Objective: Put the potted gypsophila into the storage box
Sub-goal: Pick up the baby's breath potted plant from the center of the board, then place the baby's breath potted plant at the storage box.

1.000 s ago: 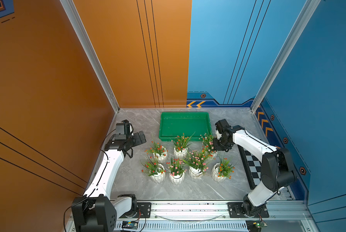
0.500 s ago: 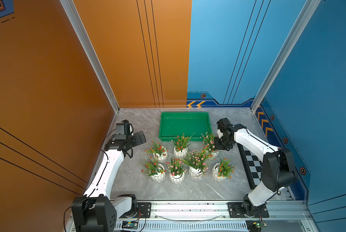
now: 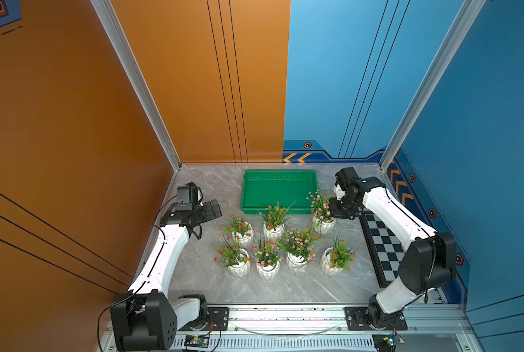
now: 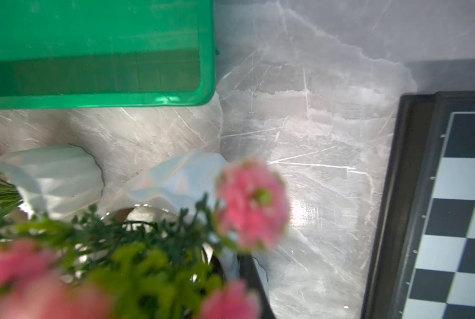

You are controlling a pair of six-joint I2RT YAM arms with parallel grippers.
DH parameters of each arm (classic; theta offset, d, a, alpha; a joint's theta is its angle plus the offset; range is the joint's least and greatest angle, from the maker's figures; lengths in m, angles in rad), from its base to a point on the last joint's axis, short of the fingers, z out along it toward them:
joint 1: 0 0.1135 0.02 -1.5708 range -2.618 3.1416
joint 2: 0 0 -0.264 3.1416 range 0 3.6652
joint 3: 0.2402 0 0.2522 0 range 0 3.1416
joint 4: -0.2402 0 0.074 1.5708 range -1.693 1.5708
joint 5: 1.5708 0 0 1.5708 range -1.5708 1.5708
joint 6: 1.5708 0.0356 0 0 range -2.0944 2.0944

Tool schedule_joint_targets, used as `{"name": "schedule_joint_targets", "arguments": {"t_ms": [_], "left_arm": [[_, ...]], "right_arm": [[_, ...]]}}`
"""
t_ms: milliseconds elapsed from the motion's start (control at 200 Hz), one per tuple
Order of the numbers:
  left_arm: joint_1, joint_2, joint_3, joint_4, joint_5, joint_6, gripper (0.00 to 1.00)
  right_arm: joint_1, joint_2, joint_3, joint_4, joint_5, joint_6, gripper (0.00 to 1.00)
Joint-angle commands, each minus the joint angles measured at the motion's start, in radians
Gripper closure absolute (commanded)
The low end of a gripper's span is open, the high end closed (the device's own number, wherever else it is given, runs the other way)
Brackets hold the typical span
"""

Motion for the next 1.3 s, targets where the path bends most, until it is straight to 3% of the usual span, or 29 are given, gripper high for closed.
{"name": "schedule_joint_targets", "arguments": {"t_ms": [0,671,1296], "left_arm": [[-0.012,0.009,0.05,-0.02,0.003,0.004,0.02],[-0.03,0.033,0.126,-0.043,-0.003,-0.004,0.02],[-0.031,0.03,0.125,-0.069,-0.023,0.008,0.02]], "right_arm": [[-0.014,-0.027,0.11,-0.073,-0.008,-0.009,1.0],[-0.003,0.362,0.692,-0.145,-0.015,-0.011,1.0],[0.04,0.559,0.753,-0.113,-0.005,0.008,1.0]]}}
